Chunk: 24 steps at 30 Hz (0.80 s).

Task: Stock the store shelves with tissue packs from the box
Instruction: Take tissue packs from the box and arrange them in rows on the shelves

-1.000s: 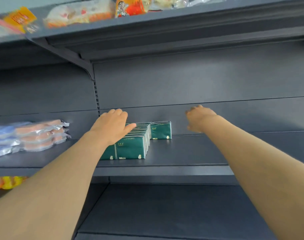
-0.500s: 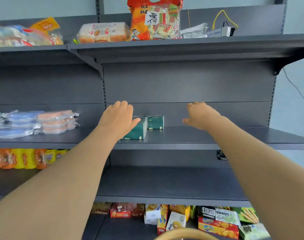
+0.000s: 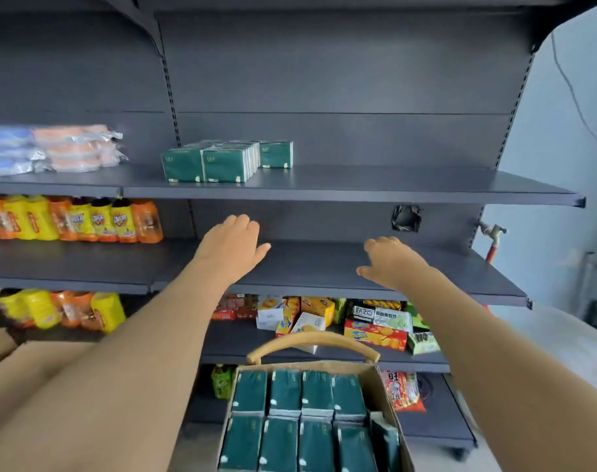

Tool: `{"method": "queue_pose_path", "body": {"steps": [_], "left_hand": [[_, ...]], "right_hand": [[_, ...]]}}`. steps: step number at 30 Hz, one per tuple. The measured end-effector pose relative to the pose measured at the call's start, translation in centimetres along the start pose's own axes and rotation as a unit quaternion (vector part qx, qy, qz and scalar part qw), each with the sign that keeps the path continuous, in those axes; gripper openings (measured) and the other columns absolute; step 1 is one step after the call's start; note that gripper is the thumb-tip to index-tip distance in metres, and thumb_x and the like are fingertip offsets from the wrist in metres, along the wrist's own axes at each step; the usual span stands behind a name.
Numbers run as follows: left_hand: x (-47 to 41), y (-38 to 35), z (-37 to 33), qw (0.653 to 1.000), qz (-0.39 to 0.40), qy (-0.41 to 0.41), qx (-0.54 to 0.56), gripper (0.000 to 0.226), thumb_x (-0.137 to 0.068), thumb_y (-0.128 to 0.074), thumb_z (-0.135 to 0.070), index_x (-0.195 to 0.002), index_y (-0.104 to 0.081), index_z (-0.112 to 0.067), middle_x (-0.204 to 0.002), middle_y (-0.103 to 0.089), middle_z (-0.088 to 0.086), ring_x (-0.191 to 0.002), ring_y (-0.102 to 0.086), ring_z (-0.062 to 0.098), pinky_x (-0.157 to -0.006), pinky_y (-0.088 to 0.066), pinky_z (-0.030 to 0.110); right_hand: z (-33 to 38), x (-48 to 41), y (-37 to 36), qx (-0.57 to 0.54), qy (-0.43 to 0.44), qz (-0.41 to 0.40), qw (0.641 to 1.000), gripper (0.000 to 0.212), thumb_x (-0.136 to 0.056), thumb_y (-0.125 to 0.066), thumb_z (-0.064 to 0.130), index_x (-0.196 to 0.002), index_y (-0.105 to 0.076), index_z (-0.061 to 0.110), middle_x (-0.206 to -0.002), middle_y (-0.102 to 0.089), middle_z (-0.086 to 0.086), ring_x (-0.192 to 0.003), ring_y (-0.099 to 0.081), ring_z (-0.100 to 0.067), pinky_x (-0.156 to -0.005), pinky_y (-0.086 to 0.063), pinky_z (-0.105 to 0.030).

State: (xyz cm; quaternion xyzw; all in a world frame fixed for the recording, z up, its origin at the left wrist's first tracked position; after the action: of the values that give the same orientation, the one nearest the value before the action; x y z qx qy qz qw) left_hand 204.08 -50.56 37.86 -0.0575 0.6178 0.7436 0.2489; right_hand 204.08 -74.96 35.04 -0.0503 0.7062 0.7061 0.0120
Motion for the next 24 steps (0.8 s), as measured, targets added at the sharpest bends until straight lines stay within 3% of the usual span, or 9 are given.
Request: {"method": "queue_pose_path", "body": {"steps": [4,8,13,24], "left_hand": [[2.2,-6.8,-4.5,0.996,0.088,0.022,0.018,0.044,-0.099,-0.035,-0.045,-0.122,-0.049,-0.01,-0.118,-0.051,0.006,-0.113,-0.048,0.022,-0.088,-0.044,0.033],[4.8,-13.5,-8.4,0.983,0.176,0.034,0.039,0.047,-0.099,-0.035,-0.046,-0.127,-0.047,-0.011,-0.123,-0.05,0.006,-0.118,-0.046,0.022,-0.092,-0.043,0.033],[8.0,-20.5,-11.2,0.961,0.265,0.047,0.056,0.048,-0.099,-0.035,-0.047,-0.129,-0.047,-0.012,-0.126,-0.049,0.004,-0.119,-0.045,0.022,-0.09,-0.043,0.032],[12.2,-35.5,-12.5,0.902,0.421,0.013,0.097,0.05,-0.1,-0.032,-0.045,-0.131,-0.045,-0.008,-0.131,-0.048,0.007,-0.121,-0.045,0.022,-0.095,-0.041,0.032]], "right_hand": [[-2.3,1.2,-8.3,-0.006,0.025,0.079,0.997,0.048,-0.095,-0.05,0.034,-0.133,-0.041,0.007,-0.132,-0.049,-0.011,-0.123,-0.043,-0.029,-0.098,-0.043,-0.04],[-3.8,2.4,-16.8,-0.02,0.047,0.17,0.984,0.041,-0.094,-0.049,0.033,-0.127,-0.046,0.009,-0.122,-0.053,-0.01,-0.112,-0.051,-0.026,-0.084,-0.046,-0.036],[-4.8,4.1,-26.2,-0.036,0.056,0.276,0.959,0.046,-0.095,-0.05,0.035,-0.132,-0.043,0.007,-0.132,-0.048,-0.012,-0.122,-0.046,-0.029,-0.095,-0.045,-0.039],[-4.1,3.9,-40.8,-0.092,-0.006,0.381,0.92,0.039,-0.095,-0.046,0.023,-0.131,-0.044,0.006,-0.134,-0.048,-0.012,-0.125,-0.042,-0.027,-0.099,-0.039,-0.034]]}}
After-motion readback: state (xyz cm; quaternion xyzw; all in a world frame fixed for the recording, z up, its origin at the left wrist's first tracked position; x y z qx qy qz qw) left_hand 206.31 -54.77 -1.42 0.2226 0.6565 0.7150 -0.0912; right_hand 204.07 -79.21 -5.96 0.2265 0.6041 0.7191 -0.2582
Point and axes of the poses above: each hand's wrist, its own x-axis away from the middle knuckle, its own y-axis out of the back of the hand, z = x × y, the point moved 4 cm from there along -x, towards the middle knuckle
